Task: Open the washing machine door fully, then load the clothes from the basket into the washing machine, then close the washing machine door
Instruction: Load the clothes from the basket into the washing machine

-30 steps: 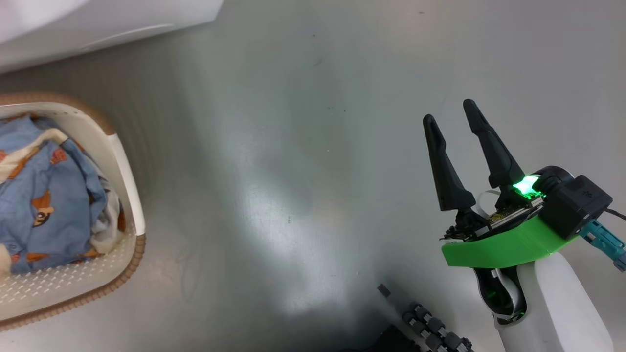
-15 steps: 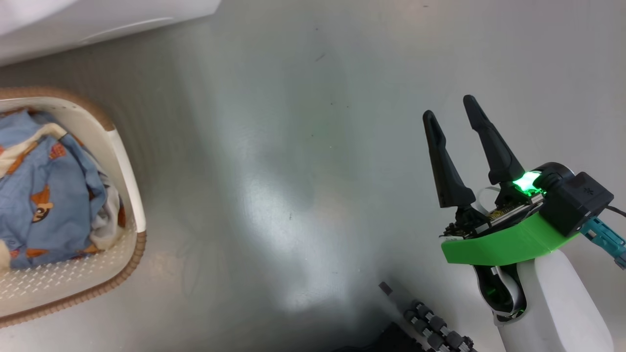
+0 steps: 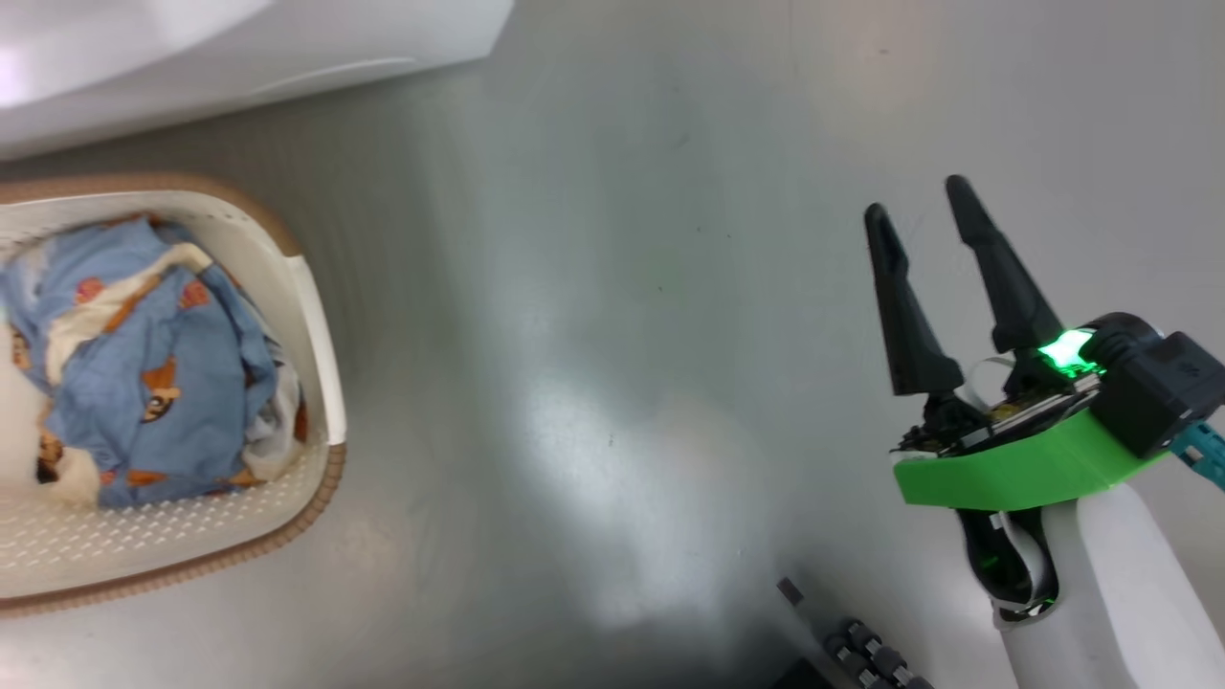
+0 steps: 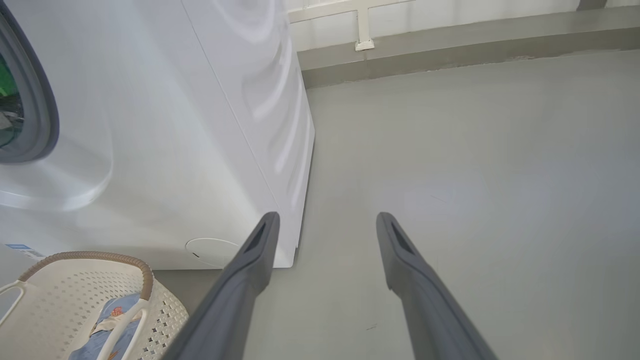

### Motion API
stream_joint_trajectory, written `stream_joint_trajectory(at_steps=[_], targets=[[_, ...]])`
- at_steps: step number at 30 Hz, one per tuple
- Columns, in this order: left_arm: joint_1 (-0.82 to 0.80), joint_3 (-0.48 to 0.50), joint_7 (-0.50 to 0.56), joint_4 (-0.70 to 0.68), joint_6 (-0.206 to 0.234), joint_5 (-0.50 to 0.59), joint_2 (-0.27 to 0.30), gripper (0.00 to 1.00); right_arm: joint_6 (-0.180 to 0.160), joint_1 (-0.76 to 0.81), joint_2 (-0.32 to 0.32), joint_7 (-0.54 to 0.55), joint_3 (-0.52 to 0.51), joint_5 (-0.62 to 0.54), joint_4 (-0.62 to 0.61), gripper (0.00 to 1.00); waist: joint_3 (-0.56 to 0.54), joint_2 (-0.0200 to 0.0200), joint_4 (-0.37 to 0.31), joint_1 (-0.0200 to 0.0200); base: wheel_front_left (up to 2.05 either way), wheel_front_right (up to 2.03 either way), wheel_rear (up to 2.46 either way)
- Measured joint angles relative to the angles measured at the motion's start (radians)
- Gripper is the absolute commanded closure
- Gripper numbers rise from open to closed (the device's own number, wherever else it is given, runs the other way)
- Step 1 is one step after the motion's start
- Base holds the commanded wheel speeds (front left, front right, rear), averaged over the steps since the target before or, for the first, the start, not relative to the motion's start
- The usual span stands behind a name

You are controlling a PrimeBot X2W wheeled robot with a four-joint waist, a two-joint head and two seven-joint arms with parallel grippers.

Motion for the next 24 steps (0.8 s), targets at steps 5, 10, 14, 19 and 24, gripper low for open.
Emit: stream_joint_trajectory(at_steps=[5, 10, 14, 19, 24], targets=[[0.123, -0.001, -0.076, -0.08, 0.027, 0.003, -0.012, 0.0, 0.0, 0.004, -0.007, 0.0, -0.016, -0.008, -0.005, 0.0, -0.042, 0.0, 0.027, 0.0001, 0.0, 0.0, 0.0], [0.242, 0.006, -0.151, -0.17, 0.051, -0.001, -0.033, 0.0, 0.0, 0.027, -0.01, 0.0, -0.037, -0.016, -0.009, 0.0, -0.079, 0.0, 0.05, 0.0, 0.0, 0.0, 0.0], [0.37, 0.014, -0.213, -0.27, 0.08, -0.001, -0.041, 0.0, 0.0, 0.047, -0.011, 0.0, -0.045, -0.019, -0.011, 0.0, -0.107, 0.0, 0.071, 0.0, 0.0, 0.0, 0.0], [0.531, 0.01, -0.266, -0.386, 0.122, -0.001, -0.059, 0.0, 0.0, 0.068, -0.016, 0.0, -0.069, -0.026, -0.012, 0.0, -0.143, 0.0, 0.097, 0.0, 0.0, 0.0, 0.0], [0.716, -0.005, -0.302, -0.506, 0.16, 0.011, -0.067, 0.0, 0.0, 0.09, -0.025, 0.0, -0.077, -0.048, -0.011, 0.0, -0.188, 0.0, 0.118, 0.0, 0.0, 0.0, 0.0]])
